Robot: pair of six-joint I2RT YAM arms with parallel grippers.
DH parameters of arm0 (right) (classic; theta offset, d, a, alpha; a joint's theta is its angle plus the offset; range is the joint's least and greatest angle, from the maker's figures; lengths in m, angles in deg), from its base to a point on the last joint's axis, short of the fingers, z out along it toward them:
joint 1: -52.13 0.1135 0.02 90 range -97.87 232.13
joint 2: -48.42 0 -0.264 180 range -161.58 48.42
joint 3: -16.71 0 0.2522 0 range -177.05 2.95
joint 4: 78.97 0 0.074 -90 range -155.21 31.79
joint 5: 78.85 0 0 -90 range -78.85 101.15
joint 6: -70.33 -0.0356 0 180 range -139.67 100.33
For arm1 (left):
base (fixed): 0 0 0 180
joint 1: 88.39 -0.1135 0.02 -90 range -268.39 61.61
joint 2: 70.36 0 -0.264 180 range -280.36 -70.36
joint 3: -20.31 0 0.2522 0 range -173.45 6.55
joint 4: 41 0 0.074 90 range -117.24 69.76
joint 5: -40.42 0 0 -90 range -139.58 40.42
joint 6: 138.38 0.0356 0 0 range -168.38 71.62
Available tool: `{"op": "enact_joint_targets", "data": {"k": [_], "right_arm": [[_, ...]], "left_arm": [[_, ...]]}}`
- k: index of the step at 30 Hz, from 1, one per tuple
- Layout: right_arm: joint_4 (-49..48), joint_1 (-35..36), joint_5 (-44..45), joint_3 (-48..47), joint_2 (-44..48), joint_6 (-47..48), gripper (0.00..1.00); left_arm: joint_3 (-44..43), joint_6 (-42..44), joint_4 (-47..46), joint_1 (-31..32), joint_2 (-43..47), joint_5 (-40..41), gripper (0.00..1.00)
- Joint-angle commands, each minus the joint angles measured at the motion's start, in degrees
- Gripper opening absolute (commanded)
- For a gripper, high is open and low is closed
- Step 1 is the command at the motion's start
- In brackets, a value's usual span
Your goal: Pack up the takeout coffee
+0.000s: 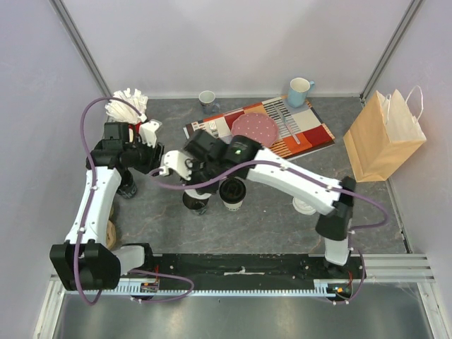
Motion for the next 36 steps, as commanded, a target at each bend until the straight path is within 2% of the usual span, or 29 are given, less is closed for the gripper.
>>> {"op": "enact_joint_targets", "data": {"k": [1, 6, 16, 27, 36], "right_arm": [[4.69, 3.15, 5.85, -8.56, -8.24, 5.84, 0.00], [6.01, 5.35, 12.52, -11.82, -13.35, 7.42, 0.00], [8.55, 6.94, 17.10, -14.81, -20.29, 8.48, 0.00], [9.52, 7.20, 19.74, -16.83, -24.25, 8.92, 0.00], [10.22, 7.11, 18.60, -18.59, -25.75, 9.18, 0.00]], "left_arm": [[1.82, 2.14, -0.76, -2.54, 0.86, 2.44, 0.56], [3.40, 2.14, -2.26, -4.39, 0.51, 3.24, 0.56], [4.55, 2.23, -3.23, -4.57, -0.37, 2.89, 0.56], [4.81, 2.58, -3.14, -4.57, -0.28, 2.27, 0.56], [4.81, 2.85, -3.14, -4.57, -0.37, 2.10, 0.56]]}}
